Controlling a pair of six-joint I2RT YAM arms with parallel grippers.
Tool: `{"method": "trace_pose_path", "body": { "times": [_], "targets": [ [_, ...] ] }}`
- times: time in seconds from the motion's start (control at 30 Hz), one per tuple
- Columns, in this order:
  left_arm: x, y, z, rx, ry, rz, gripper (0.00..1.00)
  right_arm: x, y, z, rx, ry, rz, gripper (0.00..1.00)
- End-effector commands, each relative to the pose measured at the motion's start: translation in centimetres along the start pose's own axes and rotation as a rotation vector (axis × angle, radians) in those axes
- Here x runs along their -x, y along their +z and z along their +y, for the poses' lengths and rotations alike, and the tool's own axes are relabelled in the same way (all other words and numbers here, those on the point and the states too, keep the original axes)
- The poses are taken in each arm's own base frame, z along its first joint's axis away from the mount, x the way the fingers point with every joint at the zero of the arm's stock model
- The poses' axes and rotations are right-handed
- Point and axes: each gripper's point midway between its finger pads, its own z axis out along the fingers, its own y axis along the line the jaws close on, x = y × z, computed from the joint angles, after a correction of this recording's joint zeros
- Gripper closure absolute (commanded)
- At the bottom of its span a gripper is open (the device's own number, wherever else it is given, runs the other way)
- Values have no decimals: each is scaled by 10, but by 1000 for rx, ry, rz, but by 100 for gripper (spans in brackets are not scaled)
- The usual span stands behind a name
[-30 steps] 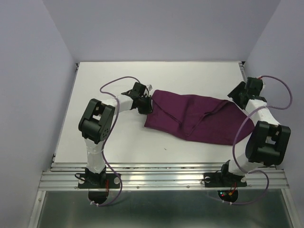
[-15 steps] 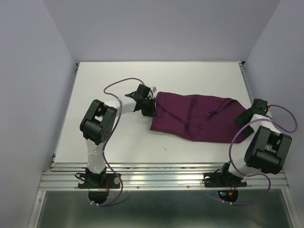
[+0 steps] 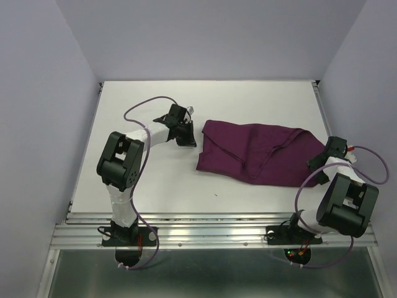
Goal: Prepare the surgical pack
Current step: Pack the surgical kit at the center of the board.
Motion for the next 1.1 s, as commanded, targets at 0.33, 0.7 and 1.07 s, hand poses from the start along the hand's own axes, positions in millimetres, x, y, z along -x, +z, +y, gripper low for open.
{"method": "trace_pose_path", "body": {
  "times": [0.33, 0.7, 1.07],
  "targets": [
    [27, -24, -12, -21, 42, -73, 100, 45, 17, -12, -156, 23, -161, 32],
    [25, -22, -6, -7, 36, -70, 100, 24, 43, 24, 28, 22, -72, 81],
    [22, 6, -4, -29, 7, -22, 100, 48, -66, 128, 472, -32, -174, 99]
  ]
}}
